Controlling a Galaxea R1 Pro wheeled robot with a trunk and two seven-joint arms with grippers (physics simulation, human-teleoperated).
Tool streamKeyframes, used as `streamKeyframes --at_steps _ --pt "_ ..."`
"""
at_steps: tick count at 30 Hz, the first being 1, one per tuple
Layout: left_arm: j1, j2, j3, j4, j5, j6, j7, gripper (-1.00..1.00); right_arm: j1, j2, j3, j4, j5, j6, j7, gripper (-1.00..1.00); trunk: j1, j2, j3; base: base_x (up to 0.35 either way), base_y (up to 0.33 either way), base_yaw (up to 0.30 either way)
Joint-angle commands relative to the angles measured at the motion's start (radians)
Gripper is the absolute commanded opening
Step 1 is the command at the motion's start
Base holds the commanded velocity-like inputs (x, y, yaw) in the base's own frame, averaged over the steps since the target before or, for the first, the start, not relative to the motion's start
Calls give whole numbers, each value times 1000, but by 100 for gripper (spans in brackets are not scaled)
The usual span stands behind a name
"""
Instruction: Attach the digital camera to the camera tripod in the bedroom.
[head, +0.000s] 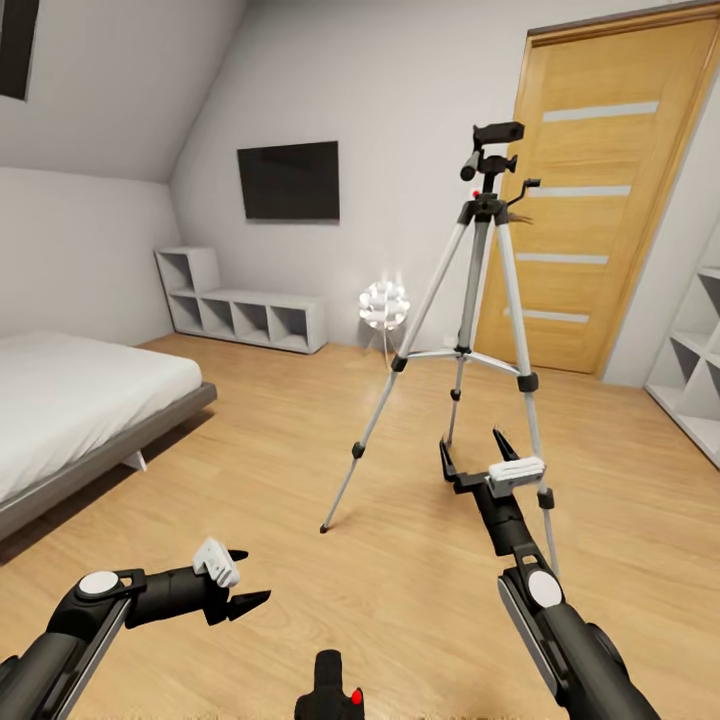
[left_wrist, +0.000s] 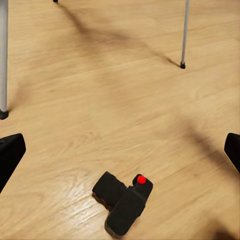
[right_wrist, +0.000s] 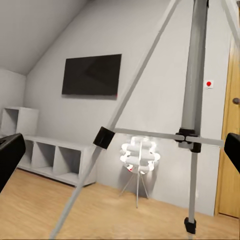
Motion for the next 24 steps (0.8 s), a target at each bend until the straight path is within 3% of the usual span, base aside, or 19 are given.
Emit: streamKeyframes --at_steps 1,24 --pt "-1 0 0 -4 -3 7 -4 100 -1 -1 3 3 -1 -1 0 100 0 -1 -5 0 0 0" --pt "-1 2 1 -12 -3 7 -2 100 -1 1 7 40 -3 13 -3 100 11 -6 -94 0 0 0"
